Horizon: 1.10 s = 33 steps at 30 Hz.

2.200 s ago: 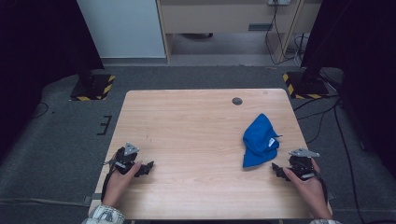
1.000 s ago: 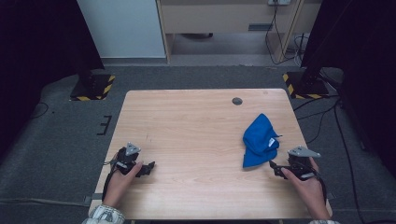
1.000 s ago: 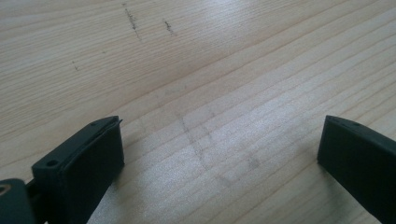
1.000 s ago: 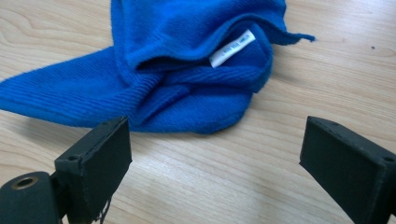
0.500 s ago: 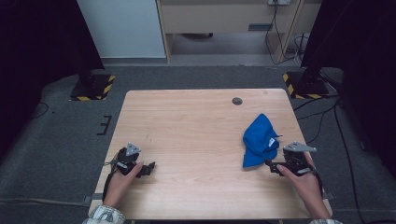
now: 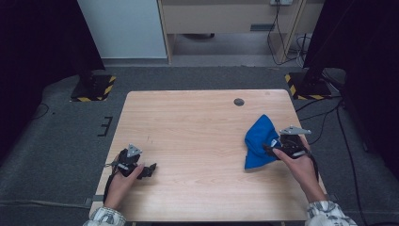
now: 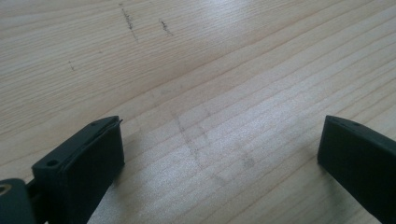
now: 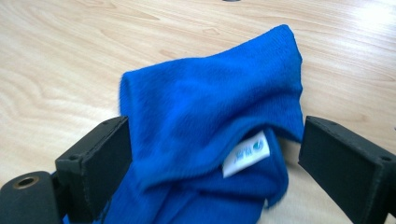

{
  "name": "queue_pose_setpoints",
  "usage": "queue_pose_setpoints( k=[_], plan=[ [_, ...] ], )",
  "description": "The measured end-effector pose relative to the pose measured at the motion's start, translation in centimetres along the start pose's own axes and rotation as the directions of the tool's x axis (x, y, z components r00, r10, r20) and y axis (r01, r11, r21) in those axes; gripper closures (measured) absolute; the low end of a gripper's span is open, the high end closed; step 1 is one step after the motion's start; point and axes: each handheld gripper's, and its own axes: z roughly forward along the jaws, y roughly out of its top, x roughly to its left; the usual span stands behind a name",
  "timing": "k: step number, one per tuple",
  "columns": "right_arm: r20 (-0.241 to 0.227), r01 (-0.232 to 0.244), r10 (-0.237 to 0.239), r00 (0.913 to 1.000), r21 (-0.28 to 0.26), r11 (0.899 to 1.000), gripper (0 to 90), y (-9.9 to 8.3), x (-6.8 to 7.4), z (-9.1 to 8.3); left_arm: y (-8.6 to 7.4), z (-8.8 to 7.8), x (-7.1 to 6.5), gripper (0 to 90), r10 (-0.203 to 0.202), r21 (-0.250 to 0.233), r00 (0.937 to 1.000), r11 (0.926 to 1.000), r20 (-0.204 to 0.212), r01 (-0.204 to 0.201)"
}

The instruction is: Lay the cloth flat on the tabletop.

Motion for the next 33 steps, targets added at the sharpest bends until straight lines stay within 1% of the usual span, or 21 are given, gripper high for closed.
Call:
queue_pose_setpoints(
  k=[2,3,6,9,11,15,19,21,22,23,24,25,26,27,29,31,33],
  plan=[
    [0.002,-0.005,0.005,1.0000,0.005,1.000,9.5,0.1,-0.1,0.3,0.0,0.0,0.0,0.0,0.002,0.000,1.0000,1.0000,0.001,-0.002],
    [0.003,-0.005,0.005,1.0000,0.026,1.000,8.6,0.4,-0.6,1.5,0.0,0.0,0.0,0.0,0.003,0.001,1.0000,1.0000,0.003,-0.003],
    [0.006,-0.031,0.030,0.9995,0.048,0.998,8.8,0.2,-1.1,3.1,0.0,0.0,-0.1,0.0,0.007,0.001,1.0000,1.0000,0.007,-0.007],
    [0.016,-0.027,0.025,0.9995,0.101,0.995,8.6,-0.4,-1.4,4.4,0.1,0.1,-0.2,0.0,0.007,-0.001,0.9999,1.0000,0.008,-0.007],
    [0.016,-0.019,0.017,0.9997,0.118,0.993,9.3,-0.6,-1.4,4.8,0.1,0.1,-0.2,0.0,0.007,-0.001,0.9999,1.0000,0.008,-0.007],
    [0.000,-0.009,0.009,1.0000,0.131,0.991,15.8,-0.8,-1.2,5.1,0.1,0.1,-0.2,0.0,0.006,-0.001,1.0000,1.0000,0.007,-0.006],
    [-0.022,-0.029,0.032,0.9993,0.119,0.992,23.6,-1.3,-1.2,5.2,0.1,0.1,-0.2,0.0,0.006,-0.001,1.0000,1.0000,0.007,-0.006],
    [-0.030,-0.025,0.028,0.9991,0.106,0.994,30.4,-1.4,-1.2,5.0,0.1,0.1,-0.2,0.0,0.006,-0.001,1.0000,1.0000,0.007,-0.006],
    [-0.040,-0.024,0.029,0.9988,0.108,0.994,36.7,-1.4,-1.3,4.9,0.1,0.1,-0.2,0.0,0.007,-0.001,1.0000,1.0000,0.007,-0.007],
    [-0.051,-0.026,0.032,0.9982,0.100,0.995,44.7,-1.5,-1.3,4.8,0.1,0.1,-0.2,0.0,0.007,0.000,1.0000,1.0000,0.007,-0.007],
    [-0.064,-0.024,0.030,0.9975,0.094,0.995,49.6,-1.5,-1.2,4.7,0.1,0.1,-0.2,0.0,0.007,-0.001,1.0000,1.0000,0.007,-0.007],
    [-0.072,-0.026,0.032,0.9969,0.085,0.996,55.8,-1.7,-1.1,4.6,0.1,0.1,-0.2,0.0,0.007,0.000,0.9999,1.0000,0.007,-0.007],
    [-0.088,-0.027,0.035,0.9955,0.081,0.996,63.2,-1.7,-1.0,4.5,0.1,0.1,-0.2,0.0,0.007,-0.001,0.9999,1.0000,0.007,-0.007],
    [-0.099,-0.027,0.035,0.9944,0.079,0.997,67.6,-1.8,-0.9,4.5,0.1,0.1,-0.2,0.0,0.008,-0.001,0.9999,1.0000,0.008,-0.008],
    [-0.095,-0.018,0.025,0.9951,0.069,0.997,73.9,-1.8,-0.6,4.4,0.1,0.1,-0.2,0.0,0.009,0.000,0.9999,1.0000,0.008,-0.009],
    [-0.080,-0.011,0.016,0.9967,0.061,0.998,76.2,-1.7,-0.4,4.3,0.1,0.0,-0.2,0.0,0.010,0.001,0.9999,0.9999,0.008,-0.010],
    [-0.087,-0.017,0.021,0.9960,0.041,0.999,77.0,-1.5,-0.4,4.0,0.1,0.0,-0.2,0.0,0.010,0.001,0.9999,0.9999,0.008,-0.010]
  ],
)
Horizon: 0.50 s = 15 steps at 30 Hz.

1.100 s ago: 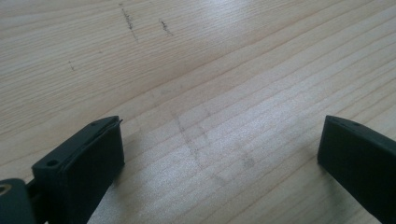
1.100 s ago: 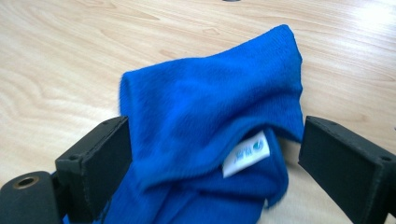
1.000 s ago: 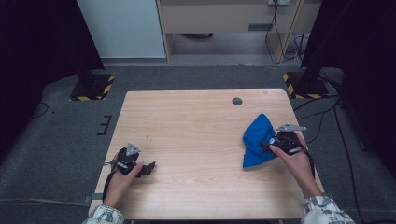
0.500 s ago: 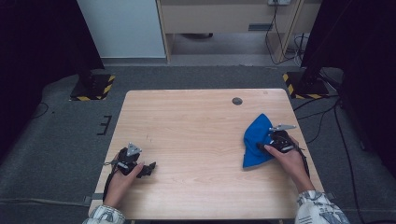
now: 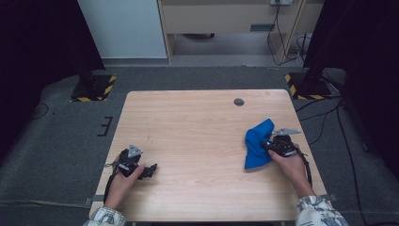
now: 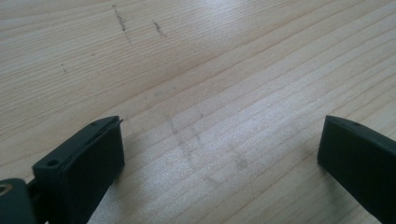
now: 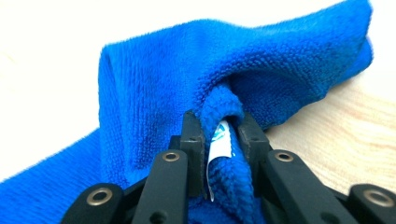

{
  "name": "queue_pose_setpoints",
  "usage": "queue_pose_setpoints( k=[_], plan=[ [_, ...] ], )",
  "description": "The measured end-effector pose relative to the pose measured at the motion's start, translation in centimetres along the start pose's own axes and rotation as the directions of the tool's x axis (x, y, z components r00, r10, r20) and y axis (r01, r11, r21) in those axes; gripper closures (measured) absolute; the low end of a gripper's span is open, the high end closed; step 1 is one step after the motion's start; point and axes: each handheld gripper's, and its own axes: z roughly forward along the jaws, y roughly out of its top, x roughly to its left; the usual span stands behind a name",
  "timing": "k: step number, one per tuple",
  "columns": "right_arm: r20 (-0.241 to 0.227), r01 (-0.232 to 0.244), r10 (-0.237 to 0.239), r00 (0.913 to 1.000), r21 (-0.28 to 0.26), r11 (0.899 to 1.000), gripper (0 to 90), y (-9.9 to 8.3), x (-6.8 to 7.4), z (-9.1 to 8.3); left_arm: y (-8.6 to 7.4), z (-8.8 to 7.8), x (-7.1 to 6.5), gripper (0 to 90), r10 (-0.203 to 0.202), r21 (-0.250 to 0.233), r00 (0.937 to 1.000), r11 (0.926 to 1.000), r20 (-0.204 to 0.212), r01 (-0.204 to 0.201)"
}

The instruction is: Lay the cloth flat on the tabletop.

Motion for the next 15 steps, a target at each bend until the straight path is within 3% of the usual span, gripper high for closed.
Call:
queue_pose_setpoints(
  k=[4,15],
  plan=[
    [-0.022,0.006,-0.006,0.9997,-0.043,0.999,77.5,0.7,0.6,-0.9,0.0,0.0,0.0,0.0,0.000,0.000,1.0000,1.0000,0.000,0.000],
    [-0.101,0.028,-0.042,0.9940,-0.140,0.990,77.9,3.6,3.8,-3.1,0.0,0.0,0.0,0.0,0.000,0.000,1.0000,1.0000,-0.001,0.000]
  ],
)
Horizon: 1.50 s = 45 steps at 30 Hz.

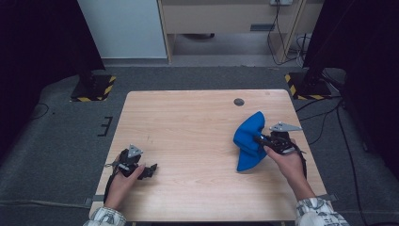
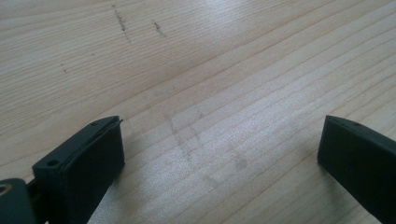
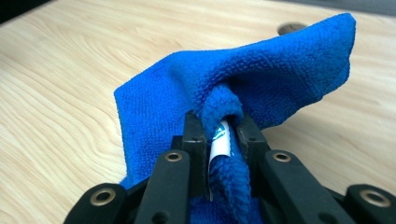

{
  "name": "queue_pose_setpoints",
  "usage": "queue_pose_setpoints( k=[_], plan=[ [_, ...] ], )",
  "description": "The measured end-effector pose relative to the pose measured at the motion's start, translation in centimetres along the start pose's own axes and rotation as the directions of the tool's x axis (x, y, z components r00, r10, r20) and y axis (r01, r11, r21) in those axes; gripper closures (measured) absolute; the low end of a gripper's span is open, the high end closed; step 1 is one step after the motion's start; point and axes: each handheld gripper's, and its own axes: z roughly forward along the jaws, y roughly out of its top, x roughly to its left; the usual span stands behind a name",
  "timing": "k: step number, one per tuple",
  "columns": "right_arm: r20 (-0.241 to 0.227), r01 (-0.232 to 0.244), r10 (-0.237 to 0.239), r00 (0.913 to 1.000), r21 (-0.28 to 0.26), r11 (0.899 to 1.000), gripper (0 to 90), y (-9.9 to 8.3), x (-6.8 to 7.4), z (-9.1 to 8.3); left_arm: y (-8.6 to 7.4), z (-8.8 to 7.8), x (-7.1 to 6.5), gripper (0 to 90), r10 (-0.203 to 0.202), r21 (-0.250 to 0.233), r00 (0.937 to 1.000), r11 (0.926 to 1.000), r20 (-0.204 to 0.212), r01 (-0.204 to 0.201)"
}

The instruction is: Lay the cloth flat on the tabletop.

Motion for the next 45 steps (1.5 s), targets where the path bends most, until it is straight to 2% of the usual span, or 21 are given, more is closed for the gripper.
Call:
queue_pose_setpoints(
  k=[12,20,25,36,41,45],
  plan=[
    [-0.070,0.023,-0.027,0.9971,-0.056,0.998,78.0,3.0,3.5,-0.1,0.0,0.0,0.0,0.0,0.000,0.000,1.0000,1.0000,0.001,0.000],
    [-0.116,0.050,-0.058,0.9915,-0.070,0.996,78.0,4.4,6.3,1.2,0.0,0.0,0.0,0.0,-0.001,0.000,1.0000,1.0000,0.003,0.001],
    [-0.146,0.071,-0.080,0.9860,-0.066,0.995,77.9,4.6,7.9,2.0,0.0,0.0,0.0,0.0,-0.001,0.000,1.0000,1.0000,0.003,0.001],
    [-0.177,0.080,-0.089,0.9801,-0.056,0.995,77.6,4.9,9.9,3.2,0.1,0.1,0.0,0.0,0.000,0.000,1.0000,1.0000,0.005,0.000],
    [-0.191,0.092,-0.097,0.9768,-0.034,0.995,77.3,4.6,10.8,4.0,0.1,0.1,0.0,0.0,-0.001,0.000,1.0000,1.0000,0.005,0.001],
    [-0.199,0.108,-0.105,0.9744,0.006,0.994,77.0,3.9,11.9,5.2,0.1,0.1,0.0,0.0,-0.001,0.000,1.0000,1.0000,0.007,0.001]
  ],
)
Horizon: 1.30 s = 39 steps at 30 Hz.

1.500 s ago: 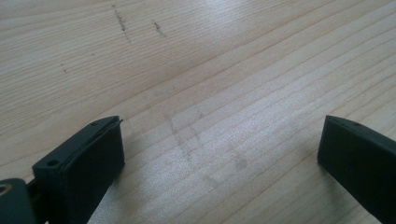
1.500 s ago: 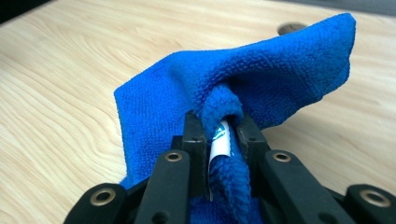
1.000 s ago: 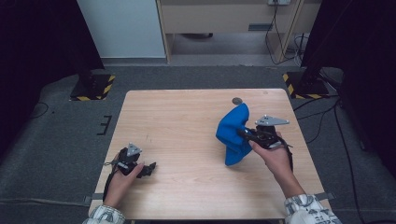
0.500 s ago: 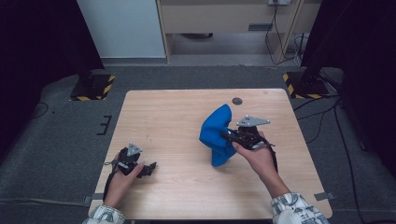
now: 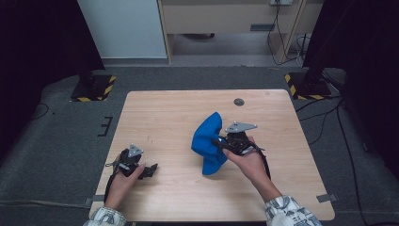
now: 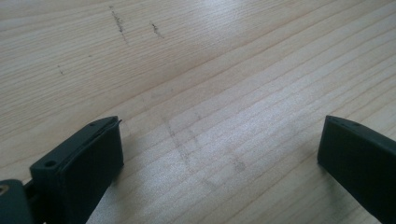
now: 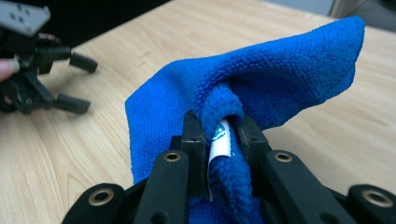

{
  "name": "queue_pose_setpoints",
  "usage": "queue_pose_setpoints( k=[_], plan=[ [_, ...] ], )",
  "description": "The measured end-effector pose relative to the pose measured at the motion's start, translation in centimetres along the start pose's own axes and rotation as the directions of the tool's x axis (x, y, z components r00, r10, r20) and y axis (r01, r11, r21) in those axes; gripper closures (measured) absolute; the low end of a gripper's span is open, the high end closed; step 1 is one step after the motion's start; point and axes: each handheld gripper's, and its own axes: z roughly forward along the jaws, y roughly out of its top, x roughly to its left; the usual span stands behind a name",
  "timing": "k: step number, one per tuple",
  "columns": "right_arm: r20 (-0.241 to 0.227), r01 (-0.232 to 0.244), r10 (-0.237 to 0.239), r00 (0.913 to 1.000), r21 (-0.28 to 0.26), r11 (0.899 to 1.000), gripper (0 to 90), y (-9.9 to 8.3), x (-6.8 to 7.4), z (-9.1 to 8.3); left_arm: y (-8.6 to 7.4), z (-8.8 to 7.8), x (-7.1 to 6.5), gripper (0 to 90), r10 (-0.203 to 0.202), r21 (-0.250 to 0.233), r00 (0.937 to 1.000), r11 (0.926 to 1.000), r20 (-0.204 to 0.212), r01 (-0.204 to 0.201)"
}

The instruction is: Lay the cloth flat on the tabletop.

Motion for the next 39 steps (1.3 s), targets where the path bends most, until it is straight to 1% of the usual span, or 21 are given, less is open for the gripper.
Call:
queue_pose_setpoints(
  k=[8,9,11,13,14,17,18,19,21,23,27,28,29,30,31,32,34,36,37,38,39],
  plan=[
    [-0.006,0.013,-0.013,0.9999,0.071,0.997,75.4,-1.9,1.5,2.9,0.1,0.1,-0.1,0.0,0.005,0.001,1.0000,1.0000,0.003,-0.005],
    [0.000,0.010,-0.010,1.0000,0.090,0.996,74.0,-2.5,1.7,3.7,0.1,0.1,-0.1,0.0,0.004,0.001,1.0000,1.0000,0.003,-0.004],
    [0.003,0.014,-0.014,0.9999,0.098,0.995,70.3,-2.9,1.8,4.2,0.1,0.1,-0.1,0.0,0.003,0.001,1.0000,1.0000,0.002,-0.003],
    [-0.001,0.015,-0.015,0.9999,0.110,0.994,61.5,-3.0,1.9,4.4,0.2,0.2,-0.2,0.0,0.002,0.000,1.0000,1.0000,0.002,-0.002],
    [-0.001,0.015,-0.015,0.9999,0.110,0.994,61.5,-3.0,1.9,4.4,0.2,0.2,-0.2,0.0,0.002,0.000,1.0000,1.0000,0.002,-0.002],
    [0.011,0.030,-0.032,0.9994,0.113,0.993,39.8,-3.0,1.8,4.3,0.3,0.2,-0.2,0.0,0.007,-0.003,1.0000,1.0000,0.000,-0.007],
    [0.011,0.030,-0.032,0.9994,0.113,0.993,39.8,-3.0,1.8,4.3,0.3,0.2,-0.2,1.1,0.007,-0.003,1.0000,1.0000,0.000,-0.007],
    [0.029,0.041,-0.044,0.9986,0.106,0.994,27.7,-2.9,1.8,3.9,0.4,0.2,-0.4,3.5,0.017,-0.016,0.9998,0.9997,-0.004,-0.017],
    [0.041,0.037,-0.041,0.9983,0.082,0.996,19.0,-2.7,1.8,3.5,0.6,0.1,-0.7,5.0,0.040,-0.025,0.9991,0.9989,-0.015,-0.040],
    [0.045,0.034,-0.036,0.9983,0.051,0.998,15.6,-2.3,1.6,2.8,0.9,-0.1,-1.0,5.5,0.040,-0.043,0.9992,0.9983,-0.009,-0.040],
    [0.056,0.027,-0.028,0.9980,0.018,0.999,18.2,-1.9,1.1,1.3,1.4,-0.8,-1.8,10.8,0.043,-0.082,0.9991,0.9957,0.003,-0.042],
    [0.063,0.027,-0.028,0.9976,0.016,0.999,19.7,-1.9,0.9,0.9,1.7,-1.2,-2.3,11.7,0.041,-0.105,0.9990,0.9937,0.017,-0.039],
    [0.063,0.027,-0.028,0.9976,0.016,0.999,19.7,-1.9,0.9,0.9,1.7,-1.2,-2.3,12.7,0.041,-0.105,0.9990,0.9937,0.017,-0.039],
    [0.066,0.026,-0.026,0.9974,0.008,1.000,27.1,-2.2,0.5,0.0,1.9,-1.3,-2.6,12.7,0.043,-0.114,0.9987,0.9927,0.028,-0.039],
    [0.066,0.026,-0.026,0.9974,0.008,1.000,27.1,-2.2,0.5,0.0,1.9,-1.3,-2.6,13.4,0.043,-0.114,0.9987,0.9927,0.028,-0.039],
    [0.080,0.022,-0.023,0.9965,0.009,1.000,35.0,-2.8,-0.1,-0.7,2.5,-1.5,-3.2,14.0,0.041,-0.132,0.9983,0.9906,0.042,-0.036],
    [0.089,0.006,-0.009,0.9960,0.029,1.000,44.1,-3.7,-0.7,-1.1,3.3,-1.7,-3.9,15.1,0.050,-0.147,0.9970,0.9883,0.060,-0.041],
    [0.088,0.002,-0.005,0.9961,0.034,0.999,47.2,-4.2,-1.0,-1.2,3.8,-1.8,-4.4,15.4,0.055,-0.164,0.9963,0.9856,0.067,-0.043],
    [0.090,-0.008,0.004,0.9959,0.042,0.999,51.5,-4.9,-1.4,-1.2,4.2,-1.8,-4.7,16.4,0.062,-0.168,0.9954,0.9846,0.073,-0.049],
    [0.086,-0.027,0.024,0.9960,0.039,0.999,57.1,-5.6,-1.9,-1.2,5.3,-2.0,-5.7,17.2,0.076,-0.183,0.9930,0.9813,0.090,-0.059],
    [0.082,-0.041,0.037,0.9959,0.043,0.998,57.2,-5.8,-2.1,-1.1,5.3,-2.0,-5.7,17.3,0.076,-0.183,0.9930,0.9813,0.090,-0.059]
  ],
)
